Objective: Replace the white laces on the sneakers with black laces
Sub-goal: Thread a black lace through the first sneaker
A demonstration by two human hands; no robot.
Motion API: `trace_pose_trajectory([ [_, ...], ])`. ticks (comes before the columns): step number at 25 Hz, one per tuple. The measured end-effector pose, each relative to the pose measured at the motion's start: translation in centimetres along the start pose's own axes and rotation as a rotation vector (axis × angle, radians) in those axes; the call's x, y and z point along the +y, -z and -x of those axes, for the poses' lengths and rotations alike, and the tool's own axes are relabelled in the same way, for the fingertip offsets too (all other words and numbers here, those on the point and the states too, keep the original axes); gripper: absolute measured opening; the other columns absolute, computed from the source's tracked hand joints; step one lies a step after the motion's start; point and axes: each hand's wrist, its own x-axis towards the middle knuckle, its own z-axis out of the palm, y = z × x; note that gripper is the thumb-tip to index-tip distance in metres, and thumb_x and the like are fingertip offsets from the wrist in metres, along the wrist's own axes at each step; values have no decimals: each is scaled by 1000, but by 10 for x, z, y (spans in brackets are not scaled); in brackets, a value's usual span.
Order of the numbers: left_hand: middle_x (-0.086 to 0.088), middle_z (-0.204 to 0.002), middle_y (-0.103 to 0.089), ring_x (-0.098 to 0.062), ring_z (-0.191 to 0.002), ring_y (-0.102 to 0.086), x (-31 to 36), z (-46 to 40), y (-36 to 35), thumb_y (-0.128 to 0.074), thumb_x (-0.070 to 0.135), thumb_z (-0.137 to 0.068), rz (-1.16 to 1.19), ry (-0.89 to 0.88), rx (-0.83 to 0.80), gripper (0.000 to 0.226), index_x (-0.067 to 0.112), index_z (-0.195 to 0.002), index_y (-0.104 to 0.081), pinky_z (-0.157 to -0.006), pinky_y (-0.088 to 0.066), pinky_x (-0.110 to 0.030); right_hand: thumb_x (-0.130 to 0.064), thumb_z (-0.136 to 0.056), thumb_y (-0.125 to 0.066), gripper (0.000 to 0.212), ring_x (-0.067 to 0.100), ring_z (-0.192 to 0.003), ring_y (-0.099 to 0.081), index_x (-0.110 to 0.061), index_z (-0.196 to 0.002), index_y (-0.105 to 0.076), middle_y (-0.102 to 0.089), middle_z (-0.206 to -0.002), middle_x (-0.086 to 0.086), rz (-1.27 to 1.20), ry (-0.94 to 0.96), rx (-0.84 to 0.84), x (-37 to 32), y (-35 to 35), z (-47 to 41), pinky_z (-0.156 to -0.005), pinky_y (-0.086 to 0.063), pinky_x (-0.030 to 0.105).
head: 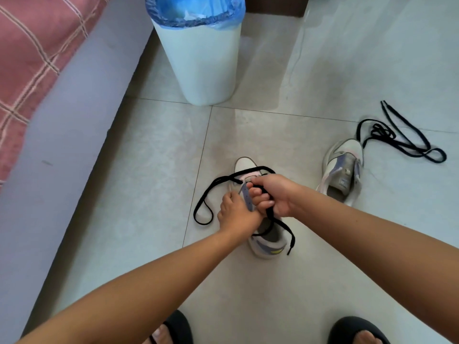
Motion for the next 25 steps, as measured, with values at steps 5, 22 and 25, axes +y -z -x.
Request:
trace_pose_trajectory([
  [5, -11, -138, -33, -27, -129, -36, 19, -3, -13, -55, 36, -84, -80, 44, 129, 63, 6, -134, -31, -103, -32, -37, -16, -101, -31, 35, 3, -27, -24, -13, -68, -41, -35, -41, -4, -28, -34, 19, -7, 2, 4, -26, -16, 13],
  [22, -20, -141, -34, -30, -129, -39, 29, -37, -34, -62, 22, -83, -15, 158, 197, 73, -9, -139, -27, -103, -38, -29, -23, -100, -42, 32, 7, -34, -22, -12, -72, -52, -30, -39, -3, 387, 493, -8, 59, 7, 124, -35, -22, 15],
  [25, -17, -144, -25, -32, -133, -27, 21, -44, -16, -63, 30, -83, -13, 69, 229, 85, -6, -143, -16, -109, -27, -34, -41, -88, -47, 26, 5, -38, -28, -26, -68, -57, -36, -40, -5, 449, 620, -173, 64, 7, 160, -42, -28, 10],
])
